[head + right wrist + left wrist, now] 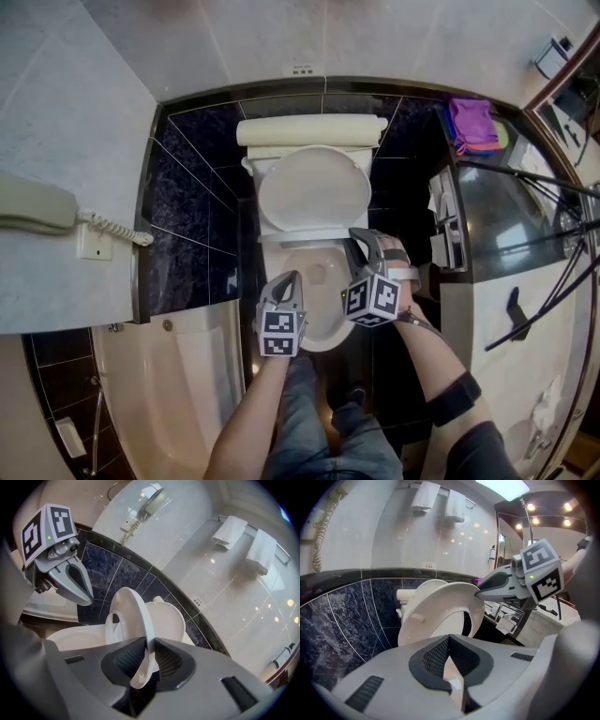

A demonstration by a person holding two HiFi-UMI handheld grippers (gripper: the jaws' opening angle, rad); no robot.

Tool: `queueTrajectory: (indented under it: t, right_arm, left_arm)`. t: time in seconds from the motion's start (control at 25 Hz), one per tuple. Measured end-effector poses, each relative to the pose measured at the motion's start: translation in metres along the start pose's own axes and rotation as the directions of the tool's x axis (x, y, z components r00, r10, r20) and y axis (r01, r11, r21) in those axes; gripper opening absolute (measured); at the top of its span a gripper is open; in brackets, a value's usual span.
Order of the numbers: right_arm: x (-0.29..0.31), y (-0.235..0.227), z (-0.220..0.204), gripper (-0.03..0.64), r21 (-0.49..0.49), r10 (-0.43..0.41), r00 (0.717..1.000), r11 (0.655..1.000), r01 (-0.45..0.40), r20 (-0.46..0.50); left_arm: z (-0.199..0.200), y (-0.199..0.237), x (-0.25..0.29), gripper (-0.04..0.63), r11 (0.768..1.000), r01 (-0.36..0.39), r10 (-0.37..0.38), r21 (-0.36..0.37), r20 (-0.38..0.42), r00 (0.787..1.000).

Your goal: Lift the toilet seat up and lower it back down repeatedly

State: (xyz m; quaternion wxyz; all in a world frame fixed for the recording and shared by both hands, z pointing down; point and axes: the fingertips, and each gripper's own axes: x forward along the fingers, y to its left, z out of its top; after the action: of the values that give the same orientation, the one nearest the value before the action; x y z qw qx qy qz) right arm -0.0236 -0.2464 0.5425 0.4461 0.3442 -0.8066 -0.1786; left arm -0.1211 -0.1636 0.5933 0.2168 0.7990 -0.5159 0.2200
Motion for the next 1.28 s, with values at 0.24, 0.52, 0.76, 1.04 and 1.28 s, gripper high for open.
queueTrajectory:
  t: [0.24,0.52,0.76,1.04,1.28]
  right_arm:
    - [-0.034,0.049,-0.013,0.086,-0.016,0.008,1.0,1.0,-0.008,0.014]
    - [-0.06,0.104,-0.031,0.091,-0.07,0.041,0.999,0.997,-0.041,0.007]
    - [-0.072,0.136,-0.042,0.095,-0.088,0.056,0.998,0.995,-0.056,0.001]
    - [-0.087,0.175,-0.058,0.1,-0.117,0.117,0.993,0.986,-0.117,-0.009]
    - [-0.115,0.211,-0.079,0.018,-0.081,0.151,0.989,0.985,-0.15,0.002]
  left_arm:
    - [-0.021,-0.018,-0.004,-0.008,1.0,-0.003,0.003,-0.014,-0.004,1.0]
    - [-0.037,-0.031,-0.015,-0.008,1.0,-0.005,0.005,-0.031,-0.003,1.0]
    - [-0.063,-0.04,-0.024,-0.008,0.998,-0.012,0.011,-0.068,-0.021,1.0]
    - [-0.111,-0.047,-0.031,-0.008,0.996,-0.043,0.038,-0.084,-0.061,0.997]
    - [-0.157,-0.056,-0.037,-0.008,0.996,-0.041,0.034,-0.082,-0.09,0.995]
